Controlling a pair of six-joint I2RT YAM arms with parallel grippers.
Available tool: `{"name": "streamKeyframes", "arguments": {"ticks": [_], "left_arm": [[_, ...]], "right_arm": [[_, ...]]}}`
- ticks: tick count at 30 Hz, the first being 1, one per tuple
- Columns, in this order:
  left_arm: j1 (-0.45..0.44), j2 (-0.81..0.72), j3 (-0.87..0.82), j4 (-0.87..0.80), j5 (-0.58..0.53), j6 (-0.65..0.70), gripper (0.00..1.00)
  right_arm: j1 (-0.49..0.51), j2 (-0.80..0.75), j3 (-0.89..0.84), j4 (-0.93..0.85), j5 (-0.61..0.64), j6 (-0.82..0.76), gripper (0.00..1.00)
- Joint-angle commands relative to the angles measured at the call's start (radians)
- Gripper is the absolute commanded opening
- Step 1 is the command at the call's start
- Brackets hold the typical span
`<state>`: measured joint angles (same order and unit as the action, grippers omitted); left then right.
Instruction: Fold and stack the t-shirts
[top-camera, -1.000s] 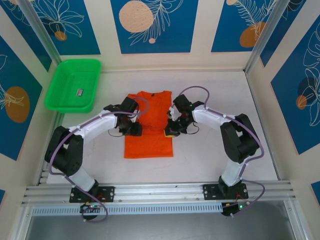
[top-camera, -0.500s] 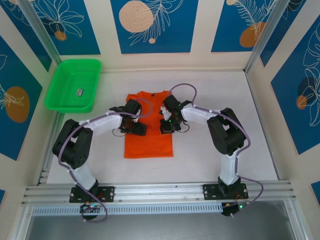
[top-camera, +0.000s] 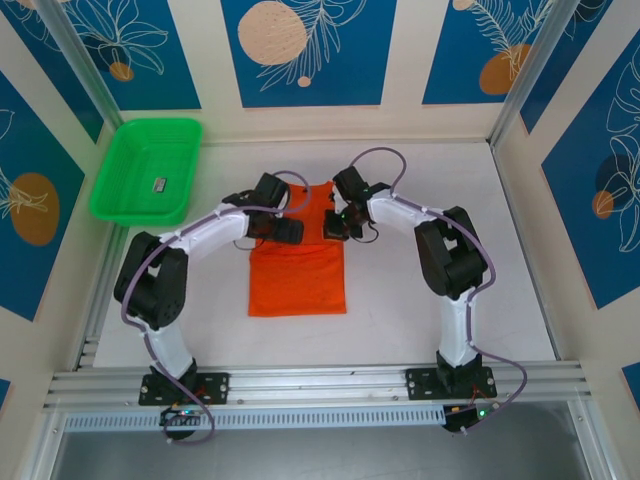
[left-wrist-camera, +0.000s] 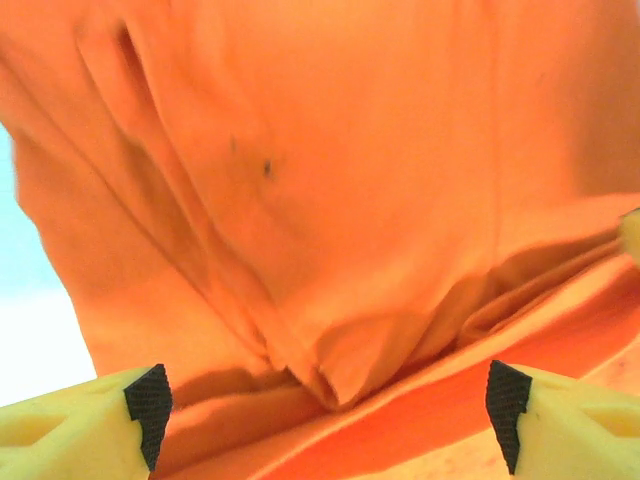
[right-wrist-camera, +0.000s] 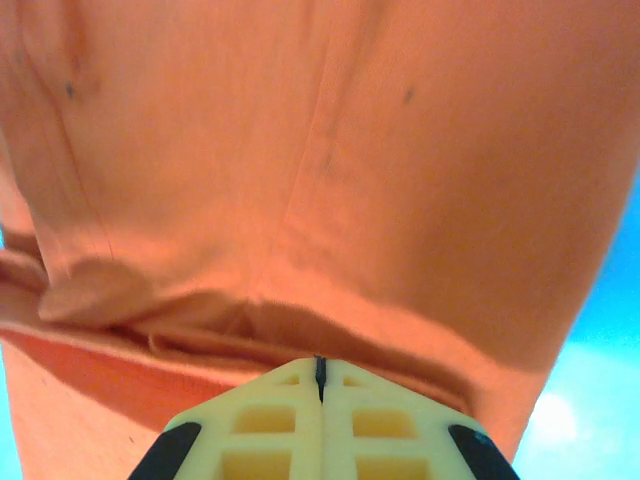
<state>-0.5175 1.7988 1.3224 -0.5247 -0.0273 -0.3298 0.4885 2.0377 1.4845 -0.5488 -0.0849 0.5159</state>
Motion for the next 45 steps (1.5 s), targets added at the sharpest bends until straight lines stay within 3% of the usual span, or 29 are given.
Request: {"name": "streamKeyframes", "arguments": {"ticks": [1,4,9,13,16,22,29,37,45], "left_arm": [[0.028,-0.015,0.051,-0.066,0.012,0.028,0.83],[0.044,-0.042,0.032,-0.099,0.064,0.054,0.76],[0.068,-0.13,-0.077,-0.136,0.255,0.093,0.52],[0.069,-0.167,-0.152,-0.156,0.319,0.12,0.33],[0.068,-0.16,-0.178,-0.153,0.35,0.124,0.26],[0.067,-0.081,-0.191,-0.116,0.363,0.116,0.23],[0.067,0.025,-0.156,-0.079,0.214,0.112,0.17],[0.069,0.106,-0.041,-0.049,0.124,0.063,0.23],[0.088,0.184,0.065,-0.085,0.1,0.034,0.28]], "right_arm": [[-0.033,0.031,0.061,-0.042,-0.039,0.064,0.0],[-0.051,0.009,0.073,-0.036,-0.057,0.075,0.0],[-0.038,-0.107,-0.038,0.039,-0.172,0.035,0.0],[-0.001,-0.149,-0.103,0.005,-0.242,-0.032,0.0],[0.026,-0.157,-0.134,-0.02,-0.243,-0.073,0.0],[0.048,-0.098,-0.098,-0.071,-0.242,-0.105,0.0],[0.056,-0.017,-0.039,-0.096,-0.201,-0.106,0.0],[0.033,0.035,0.012,-0.125,-0.166,-0.07,0.0],[-0.053,0.103,0.071,-0.166,-0.163,0.022,0.0]]}}
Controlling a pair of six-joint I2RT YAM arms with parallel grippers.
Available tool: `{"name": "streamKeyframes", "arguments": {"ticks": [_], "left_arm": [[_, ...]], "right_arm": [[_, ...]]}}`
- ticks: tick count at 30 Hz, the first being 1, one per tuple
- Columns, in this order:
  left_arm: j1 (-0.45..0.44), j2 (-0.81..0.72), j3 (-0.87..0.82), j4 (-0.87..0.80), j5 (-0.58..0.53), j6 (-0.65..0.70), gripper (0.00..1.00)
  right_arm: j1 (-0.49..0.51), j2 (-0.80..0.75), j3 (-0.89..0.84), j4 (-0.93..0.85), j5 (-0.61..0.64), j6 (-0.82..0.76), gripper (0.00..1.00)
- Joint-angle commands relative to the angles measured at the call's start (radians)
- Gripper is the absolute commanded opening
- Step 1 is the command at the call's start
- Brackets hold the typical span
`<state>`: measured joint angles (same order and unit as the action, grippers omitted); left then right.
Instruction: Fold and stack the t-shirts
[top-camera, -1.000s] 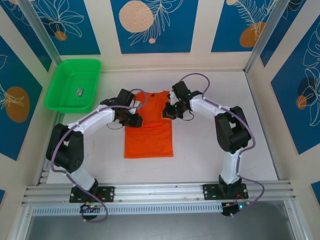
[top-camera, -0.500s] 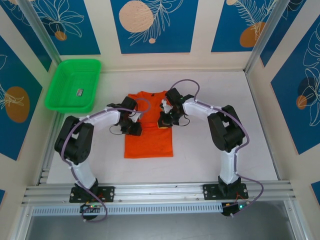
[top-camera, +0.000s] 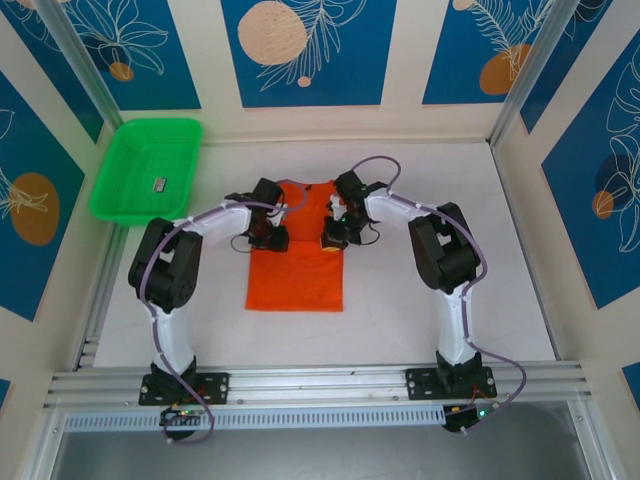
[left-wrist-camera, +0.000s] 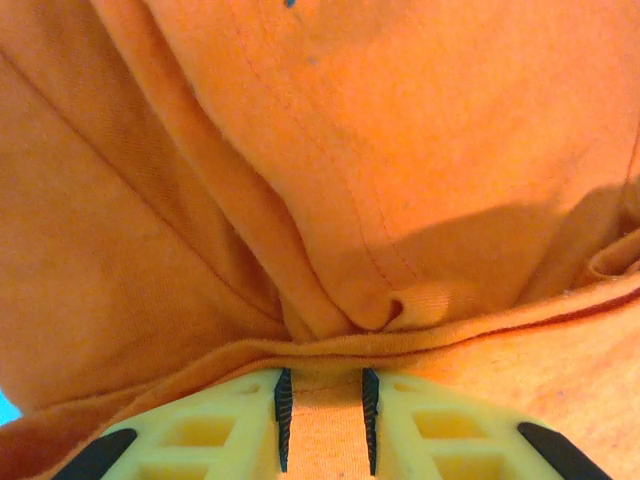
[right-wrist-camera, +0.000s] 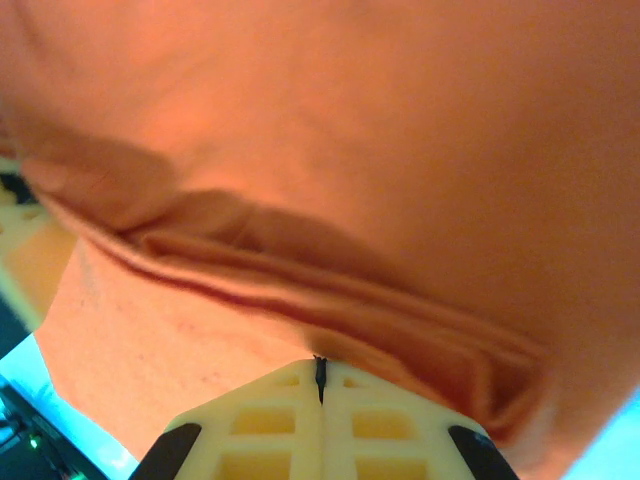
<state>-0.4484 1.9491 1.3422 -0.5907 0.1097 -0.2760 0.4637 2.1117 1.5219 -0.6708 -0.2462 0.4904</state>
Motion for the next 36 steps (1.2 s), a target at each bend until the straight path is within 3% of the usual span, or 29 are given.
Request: {"name": "streamKeyframes", "arguments": {"ticks": [1,5,8,12,14,16,22,28,36], "left_arm": [[0.025,0.047,0.059,-0.027,-0.043,-0.021,0.28],[0.063,0.082,0.106,-0.064,-0.057,-0.042,0.29],[0.088,0.033,0.092,-0.057,-0.002,-0.071,0.53],[0.092,-0.121,-0.003,-0.059,0.036,-0.112,0.75],[0.094,-0.204,-0.07,-0.083,0.042,-0.125,0.81],[0.099,-0.265,-0.133,-0.13,0.051,-0.138,0.81],[0.16,-0.389,-0.352,-0.211,0.145,-0.202,0.73],[0.253,-0.371,-0.454,-0.173,0.256,-0.269,0.63],[0.29,-0.302,-0.462,-0.118,0.306,-0.3,0.53]], "right_arm": [[-0.037,0.037,0.039,-0.047,-0.002,0.053,0.0],[-0.066,0.037,0.051,-0.067,-0.004,0.066,0.0],[-0.071,-0.037,-0.01,-0.033,-0.015,0.048,0.03],[-0.063,-0.205,-0.186,0.033,-0.078,0.043,0.3],[-0.036,-0.295,-0.274,0.045,-0.096,0.045,0.45],[0.004,-0.352,-0.327,0.036,-0.117,0.034,0.54],[0.12,-0.36,-0.316,-0.073,-0.11,-0.003,0.63],[0.228,-0.262,-0.265,-0.117,-0.065,0.02,0.56],[0.293,-0.163,-0.231,-0.117,-0.039,0.073,0.47]]}}
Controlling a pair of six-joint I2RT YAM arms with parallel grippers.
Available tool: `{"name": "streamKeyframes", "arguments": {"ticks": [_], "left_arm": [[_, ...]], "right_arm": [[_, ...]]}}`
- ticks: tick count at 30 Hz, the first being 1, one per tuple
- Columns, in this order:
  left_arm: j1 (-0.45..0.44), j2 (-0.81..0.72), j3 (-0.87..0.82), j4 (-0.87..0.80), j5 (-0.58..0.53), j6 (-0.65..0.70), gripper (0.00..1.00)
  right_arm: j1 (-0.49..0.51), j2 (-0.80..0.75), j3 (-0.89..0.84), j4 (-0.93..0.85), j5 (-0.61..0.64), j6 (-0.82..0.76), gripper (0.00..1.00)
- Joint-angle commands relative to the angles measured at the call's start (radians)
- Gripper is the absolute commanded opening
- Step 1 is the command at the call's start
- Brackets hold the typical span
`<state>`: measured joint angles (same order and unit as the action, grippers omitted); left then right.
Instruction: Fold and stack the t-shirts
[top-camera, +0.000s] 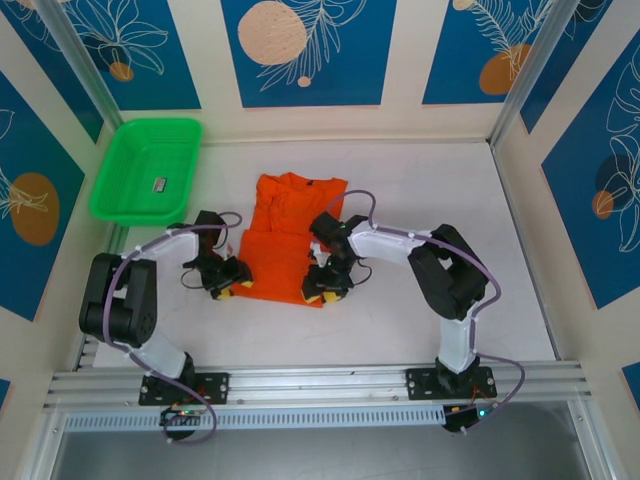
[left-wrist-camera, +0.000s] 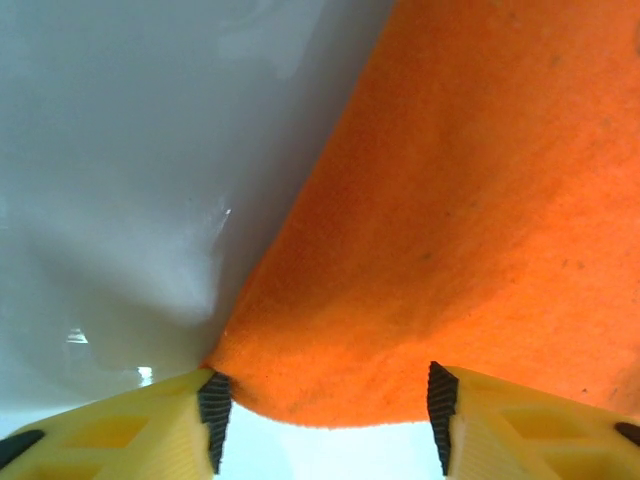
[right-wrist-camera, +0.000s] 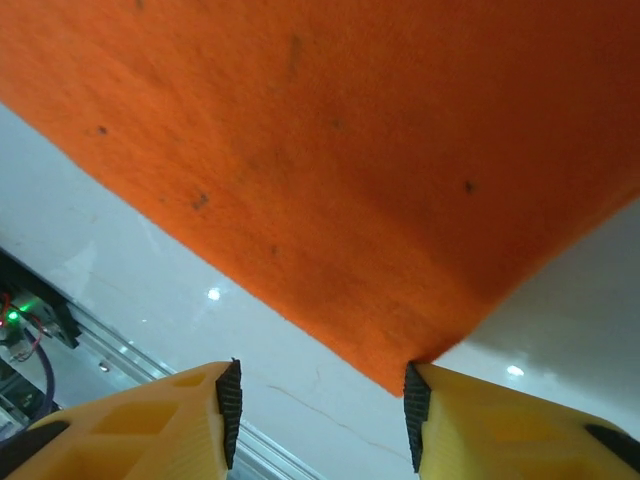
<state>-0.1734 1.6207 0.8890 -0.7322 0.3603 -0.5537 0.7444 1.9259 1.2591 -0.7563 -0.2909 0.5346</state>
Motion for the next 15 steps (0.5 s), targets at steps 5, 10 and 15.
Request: {"name": "streamKeyframes", "arguments": {"ticks": [5,10,15], "left_arm": [[0.025,0.028,-0.009,-0.019,0.007,-0.002,0.53],[0.027,0.018,-0.014,-0.028,-0.027,0.003,0.52],[0.028,0.034,-0.003,-0.054,-0.092,-0.005,0.37]], "right_arm": [[0.015,0.06,0.043,-0.048,0.031,0.059,0.46],[0.011,0.083,0.045,-0.041,0.028,0.059,0.34],[-0.018,0.094,0.043,-0.059,0.046,0.068,0.13]]}}
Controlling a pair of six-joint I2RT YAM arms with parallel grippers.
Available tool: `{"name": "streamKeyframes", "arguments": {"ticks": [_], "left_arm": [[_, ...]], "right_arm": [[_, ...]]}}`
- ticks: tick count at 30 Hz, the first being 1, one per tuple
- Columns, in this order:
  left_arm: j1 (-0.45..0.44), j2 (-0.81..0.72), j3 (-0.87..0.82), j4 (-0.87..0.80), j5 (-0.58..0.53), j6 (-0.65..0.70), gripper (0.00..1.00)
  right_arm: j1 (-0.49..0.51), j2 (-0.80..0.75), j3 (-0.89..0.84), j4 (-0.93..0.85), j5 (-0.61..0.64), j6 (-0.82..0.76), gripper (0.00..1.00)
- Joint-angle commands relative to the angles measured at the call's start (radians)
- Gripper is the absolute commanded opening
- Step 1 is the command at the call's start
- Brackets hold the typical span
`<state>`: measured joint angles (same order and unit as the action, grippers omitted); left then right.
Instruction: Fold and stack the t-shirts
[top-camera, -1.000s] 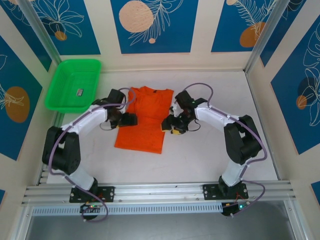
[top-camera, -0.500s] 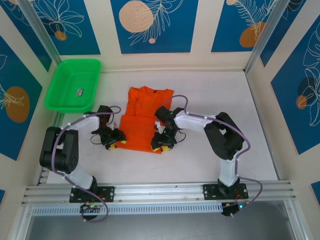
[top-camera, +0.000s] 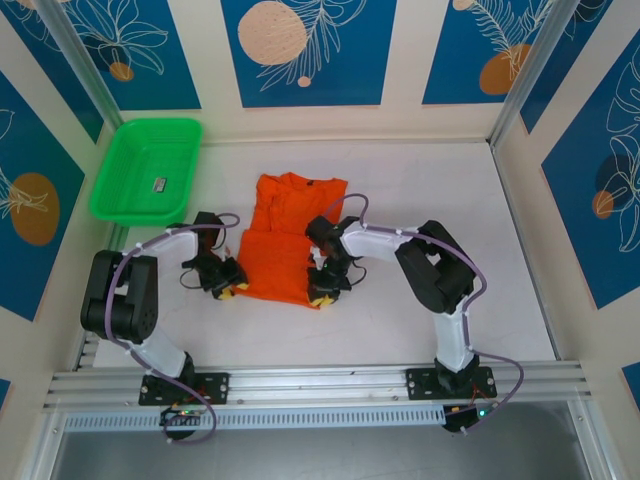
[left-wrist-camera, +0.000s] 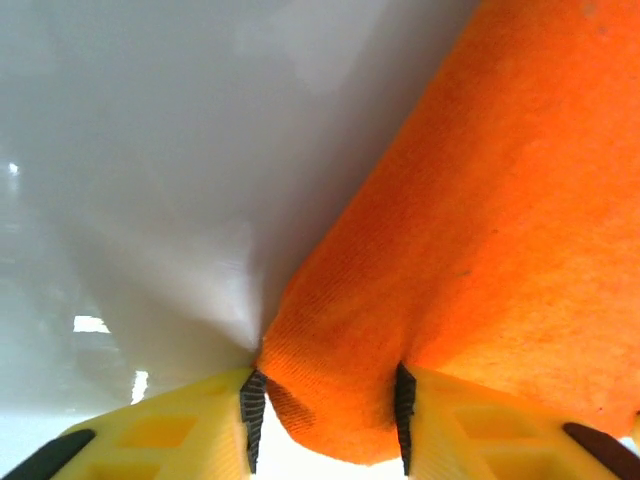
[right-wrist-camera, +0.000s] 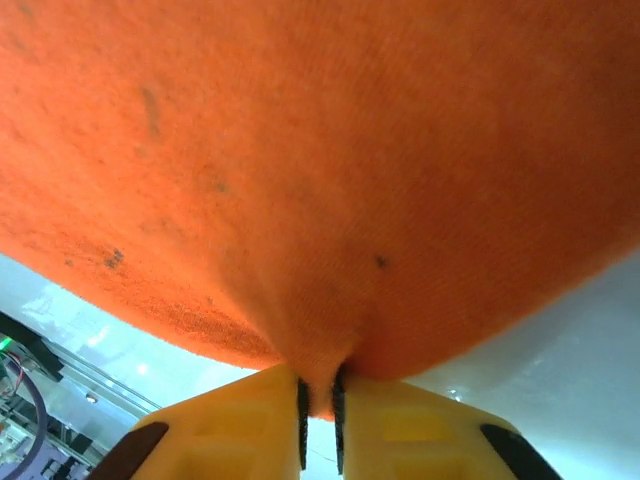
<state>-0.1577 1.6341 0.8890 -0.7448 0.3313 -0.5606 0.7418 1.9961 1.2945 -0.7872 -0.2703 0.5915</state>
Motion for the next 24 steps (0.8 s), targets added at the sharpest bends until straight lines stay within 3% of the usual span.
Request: {"name": "streamKeyframes", "arguments": {"ticks": [1,4,7,11,14,16,21,24], "left_arm": [[0.011,0.021,0.0,-0.05,-0.076,-0.003,0.33],[0.012,0.029,0.002,-0.061,-0.095,-0.005,0.18],[-0.005,0.045,0.027,-0.102,-0.125,0.031,0.0],[-0.049,0.047,0.066,-0.186,-0.118,0.102,0.0],[-0.092,0.024,0.073,-0.242,-0.054,0.137,0.0],[-0.116,-0.002,0.064,-0.271,0.0,0.153,0.0],[-0.137,-0.113,0.052,-0.262,0.261,0.152,0.0],[-0.138,-0.141,0.102,-0.248,0.334,0.127,0.0]], "right_arm": [[-0.02,0.016,0.002,-0.029,0.031,0.008,0.08],[-0.033,0.0,-0.01,-0.026,0.035,0.001,0.0],[-0.047,-0.011,-0.019,-0.037,0.034,-0.01,0.0],[-0.066,-0.059,-0.075,-0.043,0.001,-0.039,0.0],[-0.08,-0.122,-0.139,-0.052,-0.038,-0.061,0.0],[-0.089,-0.181,-0.194,-0.048,-0.068,-0.07,0.0],[-0.132,-0.348,-0.299,-0.062,-0.159,-0.068,0.0],[-0.189,-0.438,-0.322,-0.075,-0.197,-0.059,0.0]]}}
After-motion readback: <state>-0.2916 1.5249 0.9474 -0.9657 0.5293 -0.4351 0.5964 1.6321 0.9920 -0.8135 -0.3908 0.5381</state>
